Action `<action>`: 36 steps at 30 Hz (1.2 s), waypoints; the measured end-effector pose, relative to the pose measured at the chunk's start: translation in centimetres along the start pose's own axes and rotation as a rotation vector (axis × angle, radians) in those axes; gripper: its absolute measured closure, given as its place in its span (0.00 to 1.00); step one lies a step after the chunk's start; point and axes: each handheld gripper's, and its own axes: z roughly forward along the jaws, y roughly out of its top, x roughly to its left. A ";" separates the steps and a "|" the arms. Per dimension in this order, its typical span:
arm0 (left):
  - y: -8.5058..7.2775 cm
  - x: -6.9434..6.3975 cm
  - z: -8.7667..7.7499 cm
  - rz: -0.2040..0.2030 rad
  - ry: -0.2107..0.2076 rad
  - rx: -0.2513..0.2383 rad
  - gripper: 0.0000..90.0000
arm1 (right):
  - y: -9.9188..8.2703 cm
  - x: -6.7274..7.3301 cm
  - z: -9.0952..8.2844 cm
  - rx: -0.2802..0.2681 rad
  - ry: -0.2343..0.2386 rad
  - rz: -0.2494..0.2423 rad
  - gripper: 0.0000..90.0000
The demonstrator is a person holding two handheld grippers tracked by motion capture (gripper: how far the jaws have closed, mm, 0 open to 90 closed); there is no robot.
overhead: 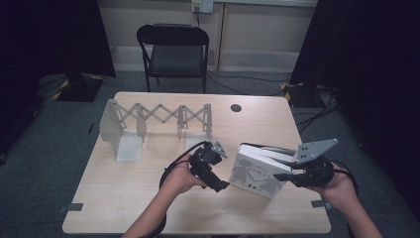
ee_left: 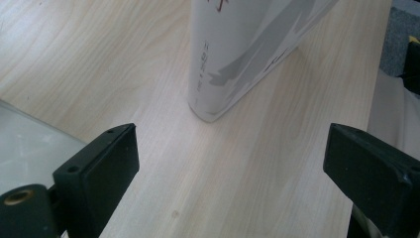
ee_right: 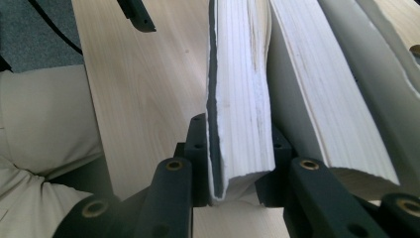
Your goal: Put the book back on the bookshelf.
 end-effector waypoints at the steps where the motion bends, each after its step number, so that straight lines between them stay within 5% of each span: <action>1: 0.1 0.0 0.0 0.004 0.000 -0.006 0.07 | 0.0 0.0 0.0 0.001 0.000 -0.001 0.80; 22: 2.8 0.5 -0.5 0.022 -0.001 -0.002 0.04 | 0.0 0.0 0.0 -0.001 0.002 -0.007 0.80; 36: 5.3 0.1 -0.1 0.068 -0.021 0.020 0.04 | 0.0 -0.1 0.0 -0.001 0.007 -0.004 0.80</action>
